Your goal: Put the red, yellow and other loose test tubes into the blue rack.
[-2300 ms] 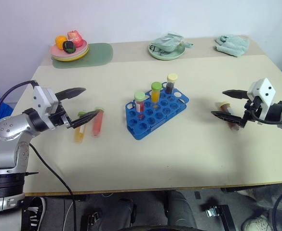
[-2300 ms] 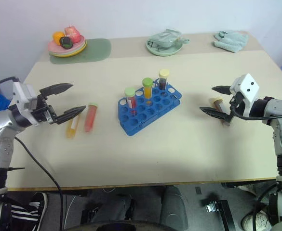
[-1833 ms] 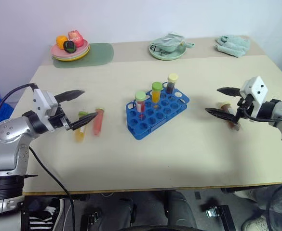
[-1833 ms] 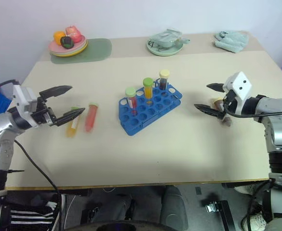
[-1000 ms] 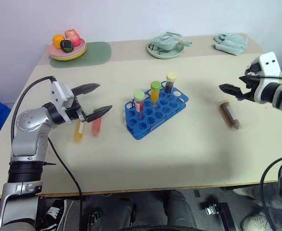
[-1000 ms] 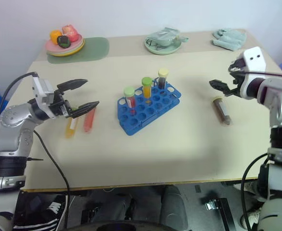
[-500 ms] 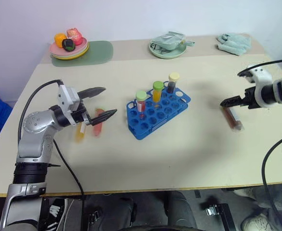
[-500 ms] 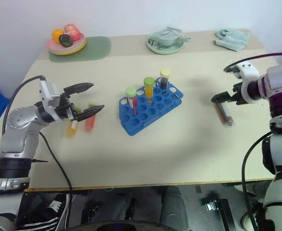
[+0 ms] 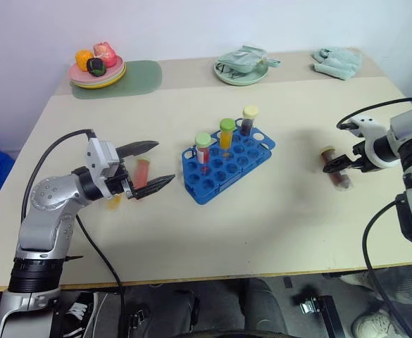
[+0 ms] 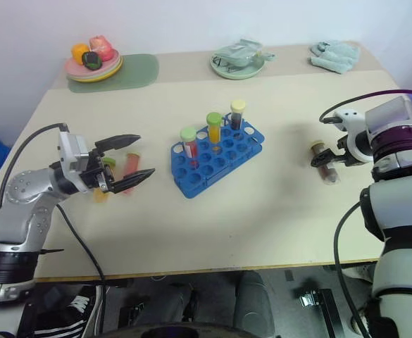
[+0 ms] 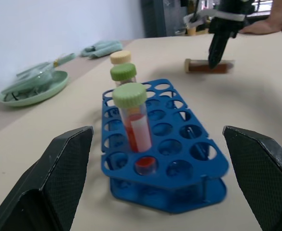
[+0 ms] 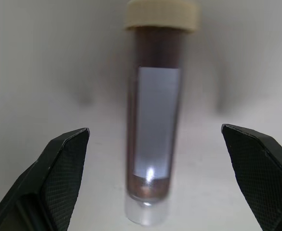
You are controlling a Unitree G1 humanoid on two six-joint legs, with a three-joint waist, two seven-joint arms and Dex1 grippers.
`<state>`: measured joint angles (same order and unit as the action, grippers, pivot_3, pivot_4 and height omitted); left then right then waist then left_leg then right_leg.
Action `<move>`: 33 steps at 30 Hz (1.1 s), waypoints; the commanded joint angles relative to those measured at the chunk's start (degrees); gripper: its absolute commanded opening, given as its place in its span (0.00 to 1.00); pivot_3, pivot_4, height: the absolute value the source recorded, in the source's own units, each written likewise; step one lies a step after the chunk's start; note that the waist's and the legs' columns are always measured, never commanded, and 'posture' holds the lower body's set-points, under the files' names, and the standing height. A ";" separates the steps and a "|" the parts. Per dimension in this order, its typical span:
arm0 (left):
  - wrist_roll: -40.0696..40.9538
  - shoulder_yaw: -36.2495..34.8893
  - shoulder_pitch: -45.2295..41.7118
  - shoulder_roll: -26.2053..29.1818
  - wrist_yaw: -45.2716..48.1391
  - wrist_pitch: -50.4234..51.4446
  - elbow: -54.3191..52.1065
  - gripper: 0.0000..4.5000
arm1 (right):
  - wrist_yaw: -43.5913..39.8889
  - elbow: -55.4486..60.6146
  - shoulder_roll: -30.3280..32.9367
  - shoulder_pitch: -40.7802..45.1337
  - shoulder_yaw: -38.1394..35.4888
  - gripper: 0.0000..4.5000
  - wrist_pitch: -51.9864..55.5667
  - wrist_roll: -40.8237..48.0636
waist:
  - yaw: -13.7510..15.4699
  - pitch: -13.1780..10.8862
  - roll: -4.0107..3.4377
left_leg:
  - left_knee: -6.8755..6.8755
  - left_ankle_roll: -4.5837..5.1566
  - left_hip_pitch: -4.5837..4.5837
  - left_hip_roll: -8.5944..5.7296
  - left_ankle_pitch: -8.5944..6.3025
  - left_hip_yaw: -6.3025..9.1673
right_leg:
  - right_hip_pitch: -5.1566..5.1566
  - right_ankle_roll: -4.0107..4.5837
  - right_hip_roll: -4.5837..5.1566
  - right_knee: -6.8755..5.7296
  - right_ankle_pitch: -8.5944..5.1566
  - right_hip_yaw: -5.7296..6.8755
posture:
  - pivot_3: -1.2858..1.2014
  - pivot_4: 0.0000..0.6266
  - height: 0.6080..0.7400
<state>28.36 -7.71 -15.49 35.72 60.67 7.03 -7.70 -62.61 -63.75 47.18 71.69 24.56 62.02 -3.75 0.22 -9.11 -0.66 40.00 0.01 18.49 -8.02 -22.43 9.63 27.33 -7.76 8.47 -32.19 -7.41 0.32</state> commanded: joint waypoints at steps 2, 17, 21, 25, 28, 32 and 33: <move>2.34 -1.86 0.52 1.05 1.29 -0.44 -2.59 0.98 | -0.48 -0.61 -0.12 1.49 -1.34 1.00 -0.95 -1.66 | 0.15 0.00 0.00 | 0.00 0.00 0.00 0.00 0.00 0.00 | 0.00 0.00 0.00 0.00 0.00 0.00 | 0.52 0.24 1.00; 4.80 -0.60 -1.41 1.19 -1.36 3.67 -7.35 1.00 | -0.77 -0.01 -0.88 -0.51 -1.65 0.16 -3.41 -4.45 | -0.02 0.01 -0.01 | 0.01 -0.01 -0.01 0.00 0.00 -0.01 | -0.01 0.02 0.00 -0.01 0.01 0.00 | 0.52 0.24 1.00; 4.82 -0.54 -2.07 1.51 -1.88 4.42 -7.52 1.00 | -1.05 1.88 -0.52 -0.87 -1.79 0.16 -3.69 -4.86 | 0.00 0.01 -0.01 | 0.02 -0.01 -0.01 0.00 0.00 -0.01 | -0.01 0.02 0.00 -0.01 0.01 0.00 | 0.52 0.24 1.00; 5.05 -0.72 -2.79 1.74 -2.34 5.34 -7.87 1.00 | -3.65 8.81 1.82 -3.37 -3.55 0.16 -4.61 -3.16 | -0.01 0.01 -0.01 | 0.04 -0.01 -0.01 0.00 0.00 -0.01 | -0.01 0.03 0.00 -0.01 0.02 0.00 | 0.52 0.24 1.00; 5.19 -1.01 -2.89 1.86 -2.67 5.79 -8.18 1.00 | -2.43 19.22 4.05 -8.52 -9.62 0.16 -9.18 0.14 | 0.05 0.00 -0.01 | 0.02 -0.01 0.00 0.00 0.00 -0.01 | 0.00 0.02 0.00 -0.01 0.02 0.00 | 0.52 0.24 1.00; 5.55 -1.88 -2.69 2.56 -2.73 6.58 -8.23 1.00 | 10.62 46.59 -3.43 -24.57 -39.06 0.16 -17.30 13.94 | 0.20 0.02 0.00 | 0.01 -0.01 0.00 0.02 0.00 0.01 | 0.01 -0.01 -0.04 -0.01 0.04 -0.01 | 0.52 0.24 1.00; 5.56 -1.95 -2.75 2.68 -2.59 6.63 -8.04 1.00 | 13.09 52.49 -5.79 -28.09 -42.13 0.16 -20.83 15.02 | 0.20 0.02 0.00 | -0.01 -0.02 -0.02 0.08 0.00 0.02 | -0.01 -0.01 -0.10 -0.02 0.05 -0.01 | 0.52 0.24 1.00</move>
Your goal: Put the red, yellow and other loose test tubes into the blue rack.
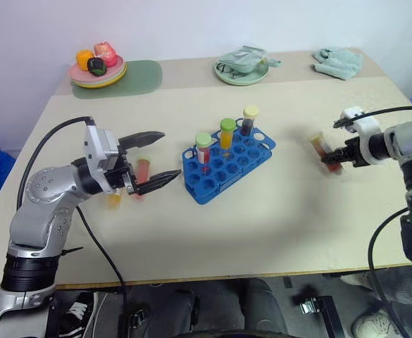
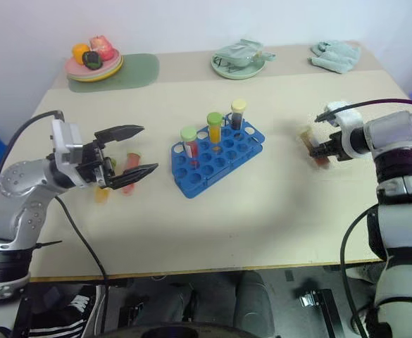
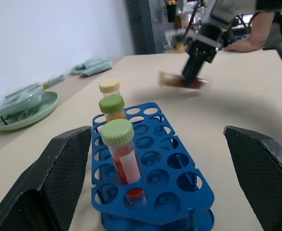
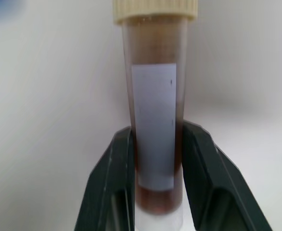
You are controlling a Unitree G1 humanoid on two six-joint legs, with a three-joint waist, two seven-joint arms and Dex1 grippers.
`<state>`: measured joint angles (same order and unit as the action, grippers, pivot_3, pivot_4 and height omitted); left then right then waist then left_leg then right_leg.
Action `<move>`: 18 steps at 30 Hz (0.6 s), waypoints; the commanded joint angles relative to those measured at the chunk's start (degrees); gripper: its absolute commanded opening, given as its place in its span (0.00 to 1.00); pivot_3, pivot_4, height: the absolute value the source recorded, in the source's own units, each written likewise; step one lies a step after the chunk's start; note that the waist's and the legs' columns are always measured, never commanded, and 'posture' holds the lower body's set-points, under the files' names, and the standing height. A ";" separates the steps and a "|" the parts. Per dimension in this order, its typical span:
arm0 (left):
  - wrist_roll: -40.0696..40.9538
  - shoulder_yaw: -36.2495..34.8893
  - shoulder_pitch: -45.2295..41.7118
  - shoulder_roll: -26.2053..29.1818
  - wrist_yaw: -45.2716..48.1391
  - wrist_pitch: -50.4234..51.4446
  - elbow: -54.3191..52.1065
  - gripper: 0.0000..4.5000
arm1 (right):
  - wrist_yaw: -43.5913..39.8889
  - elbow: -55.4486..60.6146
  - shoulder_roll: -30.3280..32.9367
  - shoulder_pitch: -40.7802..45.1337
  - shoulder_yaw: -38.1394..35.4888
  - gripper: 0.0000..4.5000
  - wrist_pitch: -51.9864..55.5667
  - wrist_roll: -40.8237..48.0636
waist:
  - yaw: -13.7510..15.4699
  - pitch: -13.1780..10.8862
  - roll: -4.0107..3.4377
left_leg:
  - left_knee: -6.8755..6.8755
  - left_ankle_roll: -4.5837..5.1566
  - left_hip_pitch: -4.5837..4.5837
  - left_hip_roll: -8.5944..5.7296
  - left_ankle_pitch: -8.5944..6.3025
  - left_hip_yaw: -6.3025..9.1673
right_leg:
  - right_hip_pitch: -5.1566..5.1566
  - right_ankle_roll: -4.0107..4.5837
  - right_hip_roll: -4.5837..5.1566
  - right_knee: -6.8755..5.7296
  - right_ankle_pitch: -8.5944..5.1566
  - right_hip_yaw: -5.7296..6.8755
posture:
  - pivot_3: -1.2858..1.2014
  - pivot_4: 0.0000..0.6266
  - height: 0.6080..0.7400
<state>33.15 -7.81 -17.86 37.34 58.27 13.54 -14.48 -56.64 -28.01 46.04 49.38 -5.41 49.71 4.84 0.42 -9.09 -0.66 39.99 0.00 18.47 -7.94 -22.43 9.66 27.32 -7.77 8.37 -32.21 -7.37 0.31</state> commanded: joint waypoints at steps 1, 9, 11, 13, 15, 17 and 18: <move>0.80 -1.89 -0.55 1.16 -0.10 0.18 -1.08 1.00 | 9.89 22.01 -7.63 -8.32 -14.36 0.16 -7.44 7.92 | 0.01 0.00 -0.03 | 0.01 -0.01 -0.01 0.06 0.00 -0.01 | -0.01 0.01 -0.09 0.00 0.01 -0.01 | 0.52 0.24 1.00; 0.34 -1.25 -3.53 1.20 1.39 -0.16 2.37 1.00 | 26.57 42.41 -30.63 -19.41 -12.19 0.16 -15.76 12.76 | 0.11 0.02 -0.02 | 0.06 -0.12 -0.09 0.46 0.05 -0.16 | -0.09 0.23 -0.52 0.04 0.32 -0.12 | 0.52 0.24 1.00; 0.01 -1.22 -3.99 1.05 1.96 -0.90 3.35 1.00 | 26.62 40.99 -32.07 -23.00 -7.94 0.16 -23.59 9.36 | 0.07 0.02 -0.03 | 0.06 -0.17 -0.11 0.52 0.02 -0.17 | -0.09 0.25 -0.60 0.05 0.33 -0.12 | 0.52 0.24 1.00; 0.02 -1.55 -3.94 0.96 2.34 -1.38 4.06 1.00 | 28.80 37.89 -34.41 -23.88 -6.83 0.16 -28.65 8.81 | -0.03 0.02 -0.03 | 0.05 -0.17 -0.11 0.52 0.02 -0.18 | -0.09 0.25 -0.61 0.07 0.33 -0.12 | 0.52 0.24 1.00; 0.04 -1.65 -3.53 1.08 2.73 -1.72 4.68 1.00 | 29.87 33.86 -35.78 -23.35 -6.94 0.16 -32.91 9.32 | -0.54 0.01 -0.05 | 0.05 -0.17 -0.11 0.52 0.02 -0.21 | -0.08 0.27 -0.62 0.08 0.34 -0.12 | 0.52 0.24 1.00; -0.10 -1.83 -3.06 1.45 3.38 -2.31 5.03 1.00 | 30.78 29.15 -35.03 -22.98 -4.97 0.16 -39.64 5.69 | -1.05 0.01 -0.05 | 0.04 -0.19 -0.12 0.55 0.03 -0.20 | -0.07 0.28 -0.66 0.07 0.35 -0.12 | 0.52 0.24 1.00; 0.02 -2.04 -2.83 1.55 3.48 -2.32 4.93 1.00 | 30.53 27.33 -35.38 -22.74 -5.12 0.16 -40.72 6.47 | -1.26 0.01 -0.05 | 0.02 -0.19 -0.12 0.56 0.03 -0.20 | -0.06 0.28 -0.67 0.07 0.35 -0.12 | 0.52 0.24 1.00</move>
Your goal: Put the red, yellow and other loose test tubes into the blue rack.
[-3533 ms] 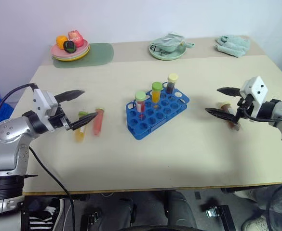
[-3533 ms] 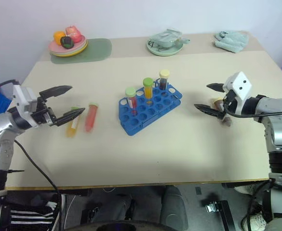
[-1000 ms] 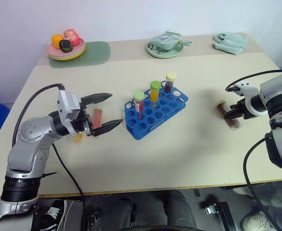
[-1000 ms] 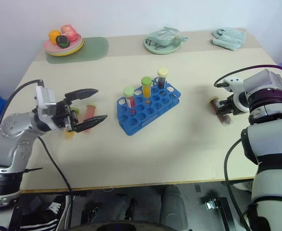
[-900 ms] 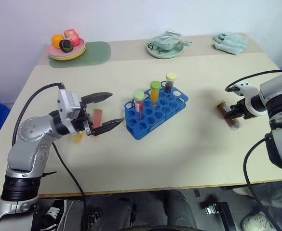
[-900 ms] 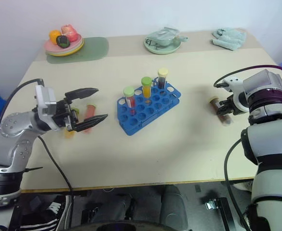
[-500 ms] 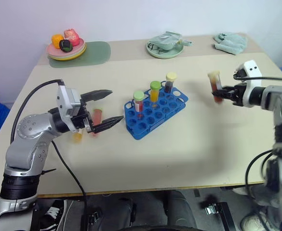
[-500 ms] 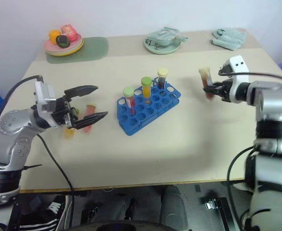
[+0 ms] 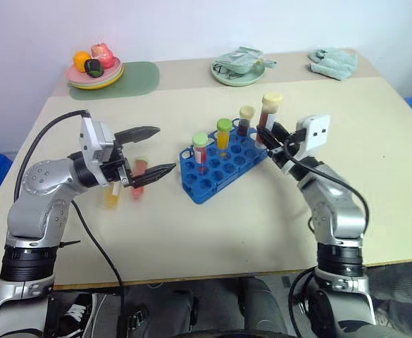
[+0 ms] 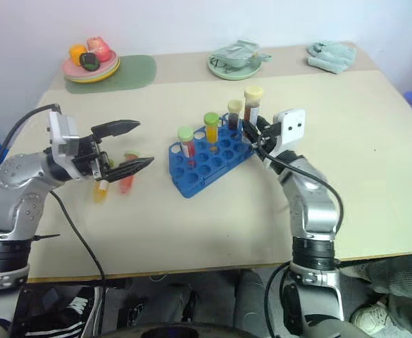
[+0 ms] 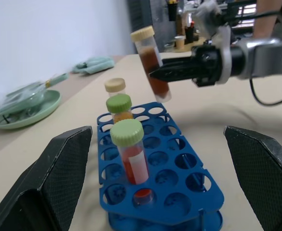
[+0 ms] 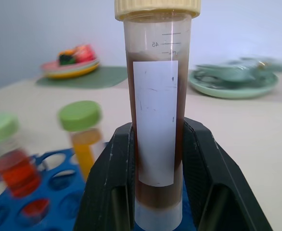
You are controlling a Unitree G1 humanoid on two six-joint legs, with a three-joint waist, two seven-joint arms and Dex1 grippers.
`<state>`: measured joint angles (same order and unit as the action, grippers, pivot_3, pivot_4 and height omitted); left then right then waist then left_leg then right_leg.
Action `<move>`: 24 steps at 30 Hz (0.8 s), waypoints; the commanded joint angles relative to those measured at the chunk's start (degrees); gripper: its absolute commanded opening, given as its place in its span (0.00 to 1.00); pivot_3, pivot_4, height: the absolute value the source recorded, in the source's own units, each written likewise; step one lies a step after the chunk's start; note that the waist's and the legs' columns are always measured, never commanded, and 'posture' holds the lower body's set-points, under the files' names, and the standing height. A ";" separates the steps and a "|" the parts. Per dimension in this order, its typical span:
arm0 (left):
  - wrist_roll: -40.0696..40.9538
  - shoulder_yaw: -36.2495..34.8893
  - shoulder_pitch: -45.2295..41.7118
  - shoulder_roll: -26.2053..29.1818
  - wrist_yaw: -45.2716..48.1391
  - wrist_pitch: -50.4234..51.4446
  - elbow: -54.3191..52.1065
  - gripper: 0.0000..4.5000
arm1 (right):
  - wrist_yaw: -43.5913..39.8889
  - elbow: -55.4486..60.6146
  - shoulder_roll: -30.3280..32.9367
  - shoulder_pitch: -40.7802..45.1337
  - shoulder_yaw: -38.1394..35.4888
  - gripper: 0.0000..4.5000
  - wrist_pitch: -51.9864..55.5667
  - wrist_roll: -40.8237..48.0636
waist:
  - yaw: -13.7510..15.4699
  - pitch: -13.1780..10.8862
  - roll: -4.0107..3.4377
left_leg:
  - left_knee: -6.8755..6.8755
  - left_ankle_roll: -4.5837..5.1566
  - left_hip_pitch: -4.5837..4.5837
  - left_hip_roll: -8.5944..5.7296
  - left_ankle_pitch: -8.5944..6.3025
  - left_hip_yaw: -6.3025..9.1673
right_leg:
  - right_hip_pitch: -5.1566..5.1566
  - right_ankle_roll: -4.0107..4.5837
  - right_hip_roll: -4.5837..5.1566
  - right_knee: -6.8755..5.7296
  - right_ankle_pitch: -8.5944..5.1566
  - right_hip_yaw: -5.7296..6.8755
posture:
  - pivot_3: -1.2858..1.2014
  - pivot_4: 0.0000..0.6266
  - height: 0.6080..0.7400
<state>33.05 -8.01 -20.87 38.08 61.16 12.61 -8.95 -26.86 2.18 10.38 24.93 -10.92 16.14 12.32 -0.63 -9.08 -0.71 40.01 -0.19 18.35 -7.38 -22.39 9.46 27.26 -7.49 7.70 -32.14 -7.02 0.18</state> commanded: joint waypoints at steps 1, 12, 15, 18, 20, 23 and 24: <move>0.12 -1.98 0.36 0.95 0.69 -1.48 -0.60 1.00 | 0.89 -4.73 0.32 1.81 0.70 0.16 -9.30 -1.45 | -0.44 0.00 0.00 | -0.02 0.00 -0.01 0.02 0.00 -0.01 | 0.01 0.00 -0.02 0.00 0.00 0.00 | 0.52 0.24 1.00; 0.02 -2.65 0.90 1.83 1.09 -1.91 -0.10 1.00 | 1.28 -13.91 -0.15 3.97 3.22 0.16 -16.88 -1.16 | -0.55 0.00 0.00 | -0.05 -0.08 -0.03 0.12 -0.04 -0.03 | 0.04 0.02 -0.11 0.00 -0.01 0.00 | 0.52 0.24 1.00; 0.00 -2.75 0.94 2.00 1.28 -2.08 0.09 1.00 | 1.36 -15.05 -0.55 4.19 4.61 0.16 -17.82 -1.70 | -0.56 0.00 0.00 | -0.04 -0.08 -0.03 0.12 -0.04 -0.02 | 0.04 0.02 -0.11 0.00 -0.01 0.00 | 0.52 0.24 1.00; -0.10 -2.74 0.93 2.09 1.39 -2.25 0.12 1.00 | 1.69 -16.18 -0.77 4.20 5.21 0.16 -18.68 -1.92 | -0.61 0.00 -0.01 | -0.04 -0.08 -0.03 0.12 -0.04 -0.03 | 0.04 0.02 -0.11 0.00 -0.01 0.00 | 0.52 0.24 1.00; -0.06 -2.73 0.86 2.12 1.40 -2.24 0.10 1.00 | 1.92 -16.46 -0.89 4.14 5.43 0.16 -18.91 -1.81 | -0.62 0.00 -0.01 | -0.04 -0.08 -0.03 0.12 -0.04 -0.02 | 0.04 0.02 -0.12 0.00 -0.01 0.00 | 0.52 0.24 1.00; -0.07 -2.85 0.92 2.28 1.38 -2.24 0.01 1.00 | 2.31 -16.15 -0.95 3.69 5.74 0.16 -19.23 -1.82 | -0.58 0.00 -0.01 | -0.04 -0.08 -0.03 0.12 -0.04 -0.02 | 0.04 0.02 -0.11 0.00 -0.01 0.00 | 0.52 0.24 1.00; -0.04 -2.94 0.96 2.35 1.33 -2.19 -0.07 1.00 | 2.37 -16.21 -0.89 3.53 5.55 0.16 -19.25 -1.61 | -0.59 0.00 -0.01 | -0.04 -0.08 -0.03 0.12 -0.04 -0.02 | 0.04 0.02 -0.11 0.00 -0.01 0.00 | 0.52 0.24 1.00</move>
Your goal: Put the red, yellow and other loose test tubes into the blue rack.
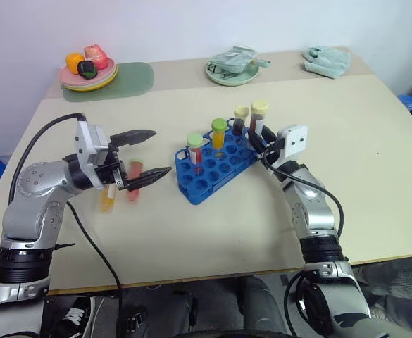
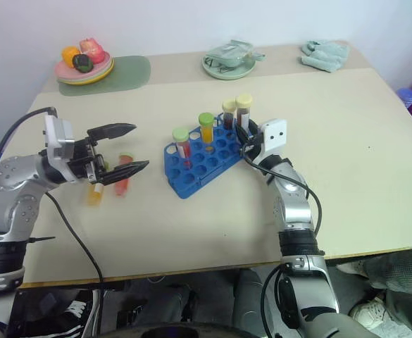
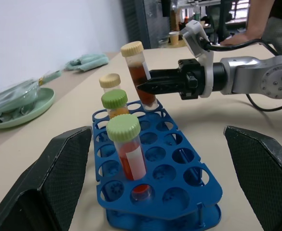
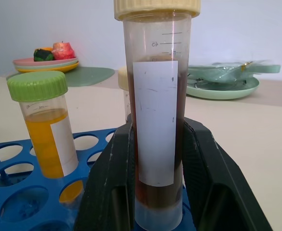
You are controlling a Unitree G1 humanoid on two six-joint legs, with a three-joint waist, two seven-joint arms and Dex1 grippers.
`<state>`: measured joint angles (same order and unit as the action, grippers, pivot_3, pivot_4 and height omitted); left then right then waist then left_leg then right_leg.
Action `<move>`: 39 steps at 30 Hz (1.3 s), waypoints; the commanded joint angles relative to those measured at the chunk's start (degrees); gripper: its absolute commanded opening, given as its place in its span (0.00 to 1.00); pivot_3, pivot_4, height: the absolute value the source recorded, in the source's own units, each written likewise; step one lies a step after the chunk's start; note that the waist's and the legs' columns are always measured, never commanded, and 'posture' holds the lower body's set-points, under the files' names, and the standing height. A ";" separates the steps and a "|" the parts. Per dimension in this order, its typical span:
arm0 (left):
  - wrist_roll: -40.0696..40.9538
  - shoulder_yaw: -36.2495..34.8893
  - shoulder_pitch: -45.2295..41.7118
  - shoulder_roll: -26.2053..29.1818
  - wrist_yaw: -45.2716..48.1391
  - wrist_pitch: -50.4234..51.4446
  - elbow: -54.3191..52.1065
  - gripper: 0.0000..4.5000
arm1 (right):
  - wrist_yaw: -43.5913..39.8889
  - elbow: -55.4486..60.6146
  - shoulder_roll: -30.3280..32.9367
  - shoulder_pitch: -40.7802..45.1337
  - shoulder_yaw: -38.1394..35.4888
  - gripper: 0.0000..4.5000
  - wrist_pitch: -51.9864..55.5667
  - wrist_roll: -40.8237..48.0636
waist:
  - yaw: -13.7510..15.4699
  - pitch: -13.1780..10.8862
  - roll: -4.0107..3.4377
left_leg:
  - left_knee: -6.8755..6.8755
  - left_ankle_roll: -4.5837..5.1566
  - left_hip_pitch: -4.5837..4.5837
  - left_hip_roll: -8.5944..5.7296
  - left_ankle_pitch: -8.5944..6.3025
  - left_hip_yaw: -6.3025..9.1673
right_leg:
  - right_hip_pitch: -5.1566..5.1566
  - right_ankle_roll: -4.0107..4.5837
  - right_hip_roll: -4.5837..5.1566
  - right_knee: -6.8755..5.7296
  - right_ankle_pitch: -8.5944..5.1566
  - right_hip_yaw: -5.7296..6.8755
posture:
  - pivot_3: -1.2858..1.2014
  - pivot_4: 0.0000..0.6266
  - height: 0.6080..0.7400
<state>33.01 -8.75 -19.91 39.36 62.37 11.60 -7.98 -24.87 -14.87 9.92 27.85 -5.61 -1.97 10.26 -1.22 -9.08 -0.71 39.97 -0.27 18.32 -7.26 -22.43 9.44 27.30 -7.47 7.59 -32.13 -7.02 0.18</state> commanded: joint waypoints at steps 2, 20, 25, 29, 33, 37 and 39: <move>0.00 -2.28 0.06 1.18 0.06 -1.11 -1.15 1.00 | 0.65 0.62 0.01 0.36 0.00 0.16 -1.34 0.34 | -0.01 0.00 0.00 | 0.00 0.00 0.00 0.00 0.00 0.00 | 0.00 0.00 0.00 0.00 0.00 0.00 | 0.52 0.24 1.00; 0.18 -1.70 -0.49 1.08 -0.24 -0.66 -1.42 1.00 | 0.48 0.52 0.90 -0.72 0.58 0.16 -1.69 0.46 | 0.02 0.00 0.00 | 0.00 0.00 0.00 0.00 0.00 0.00 | -0.01 0.00 0.00 0.00 0.00 0.00 | 0.52 0.24 1.00; 0.24 -1.70 -0.35 1.09 -0.46 -0.45 -1.82 1.00 | 0.88 -0.50 0.57 -0.32 1.12 0.16 -2.32 -0.14 | 0.01 0.00 0.00 | 0.00 0.00 0.00 0.00 0.00 0.00 | -0.01 0.00 0.00 0.00 0.00 0.00 | 0.52 0.24 1.00; 0.32 -1.85 -0.09 1.18 -0.91 -0.12 -2.43 1.00 | 0.71 -1.60 1.02 0.06 0.68 0.16 -2.35 0.21 | 0.00 0.00 0.00 | 0.00 0.00 -0.01 0.00 0.00 0.00 | 0.00 0.00 0.00 0.00 0.00 0.00 | 0.52 0.24 1.00; 0.37 -2.04 0.11 1.36 -1.33 0.22 -2.93 1.00 | -0.37 -1.26 1.08 -0.55 0.20 0.16 -1.51 1.79 | 0.00 0.00 0.00 | 0.00 0.00 0.00 0.00 0.00 0.00 | 0.00 0.00 0.00 0.00 0.00 0.00 | 0.52 0.24 1.00; 0.49 -2.05 0.17 1.43 -1.72 0.57 -3.20 1.00 | -1.84 -0.48 0.63 -1.06 -0.11 0.27 -0.36 4.01 | 0.00 0.00 0.00 | -0.01 0.00 0.00 0.00 0.00 0.00 | 0.00 0.00 0.00 0.00 0.00 0.00 | 0.52 0.24 1.00; 0.57 -2.07 0.21 1.41 -1.86 0.70 -3.33 1.00 | -3.03 0.17 0.42 -1.28 -0.51 0.46 0.56 5.79 | 0.01 0.00 0.00 | -0.01 0.00 0.00 0.00 0.00 0.00 | 0.00 0.00 0.00 0.00 0.00 0.00 | 0.52 0.24 1.00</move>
<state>33.04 -8.81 -19.83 39.87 60.85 12.33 -9.47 -26.57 -17.51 11.05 26.83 -5.99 -1.62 13.91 -1.21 -9.08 -0.72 39.97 -0.27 18.31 -7.26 -22.44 9.44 27.29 -7.47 7.59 -32.13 -7.02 0.18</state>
